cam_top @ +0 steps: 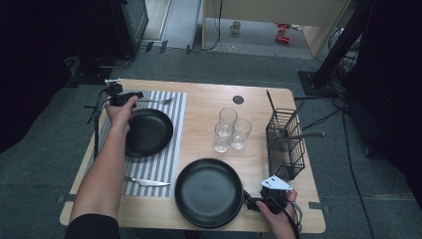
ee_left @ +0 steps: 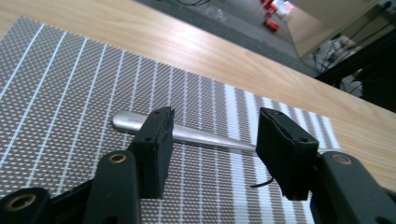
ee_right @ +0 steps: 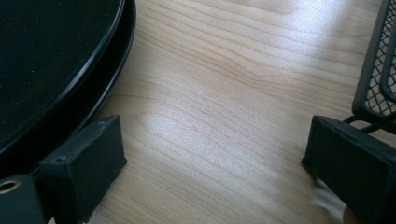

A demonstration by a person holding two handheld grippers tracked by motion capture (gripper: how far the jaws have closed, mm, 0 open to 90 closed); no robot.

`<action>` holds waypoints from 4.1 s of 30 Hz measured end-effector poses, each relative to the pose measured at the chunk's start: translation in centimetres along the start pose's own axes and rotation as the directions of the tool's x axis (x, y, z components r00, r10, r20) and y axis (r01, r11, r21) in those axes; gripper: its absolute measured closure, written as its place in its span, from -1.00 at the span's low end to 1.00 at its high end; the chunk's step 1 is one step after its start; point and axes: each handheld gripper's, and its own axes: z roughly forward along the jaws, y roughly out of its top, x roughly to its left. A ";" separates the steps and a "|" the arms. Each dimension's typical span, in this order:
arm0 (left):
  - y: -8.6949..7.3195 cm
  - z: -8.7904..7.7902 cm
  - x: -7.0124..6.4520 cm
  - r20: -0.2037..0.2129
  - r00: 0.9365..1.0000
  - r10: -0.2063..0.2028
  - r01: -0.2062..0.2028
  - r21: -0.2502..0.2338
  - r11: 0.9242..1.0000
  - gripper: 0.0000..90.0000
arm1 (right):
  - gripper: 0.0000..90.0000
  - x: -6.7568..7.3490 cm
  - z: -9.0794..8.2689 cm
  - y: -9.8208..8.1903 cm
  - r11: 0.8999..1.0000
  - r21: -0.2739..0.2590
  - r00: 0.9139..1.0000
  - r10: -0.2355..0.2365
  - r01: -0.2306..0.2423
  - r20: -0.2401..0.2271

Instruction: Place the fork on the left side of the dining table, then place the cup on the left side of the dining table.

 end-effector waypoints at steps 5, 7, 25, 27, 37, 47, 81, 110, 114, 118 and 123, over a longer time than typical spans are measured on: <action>-0.4 -1.1 -0.4 0.030 0.999 0.021 -0.021 -0.019 1.000 -0.20 | -0.89 0.0 0.0 0.0 1.000 0.000 1.000 0.000 0.000 0.000; -0.6 -1.5 -0.6 0.042 0.999 0.024 -0.024 -0.016 1.000 -0.26 | -0.89 0.0 0.0 0.0 1.000 0.000 1.000 0.000 0.000 0.000; -2.6 -6.1 -2.8 0.110 0.984 0.138 -0.133 -0.049 0.990 -0.77 | -0.89 0.0 0.0 0.0 1.000 0.000 1.000 0.001 -0.001 0.000; -2.8 -6.6 -2.9 0.118 0.983 0.143 -0.138 -0.053 0.989 -0.77 | -0.89 0.0 0.0 0.0 1.000 0.001 1.000 0.001 -0.001 0.000; -4.2 -8.8 -3.7 0.122 0.971 0.204 -0.198 -0.060 0.978 -0.79 | -0.89 0.0 0.0 0.0 1.000 0.001 1.000 0.001 -0.001 0.000; -5.2 -11.3 -4.6 0.131 0.957 0.260 -0.252 -0.076 0.965 -0.79 | -0.90 0.0 0.0 0.0 1.000 0.000 1.000 0.003 -0.003 0.001; -10.8 -16.6 -5.3 0.144 0.925 0.352 -0.342 -0.090 0.935 -0.79 | -0.87 -0.2 -0.3 -0.2 0.998 -0.021 0.998 0.065 -0.065 0.010; -16.3 -18.6 -5.5 0.163 0.904 0.394 -0.384 -0.095 0.919 -0.79 | -0.82 1.8 -3.3 3.9 0.987 -0.120 0.991 0.090 -0.102 -0.099; -17.1 -18.6 -5.4 0.159 0.900 0.405 -0.397 -0.082 0.914 -0.79 | -0.82 2.3 -3.0 4.8 0.986 -0.125 0.990 0.094 -0.107 -0.109; -17.6 -18.8 -5.2 0.155 0.905 0.396 -0.387 -0.089 0.918 -0.79 | -0.82 2.7 -2.6 5.5 0.985 -0.128 0.988 0.096 -0.111 -0.120; -18.3 -19.1 -5.3 0.157 0.900 0.406 -0.397 -0.087 0.914 -0.79 | -0.82 3.1 -2.1 6.7 0.984 -0.139 0.987 0.096 -0.115 -0.132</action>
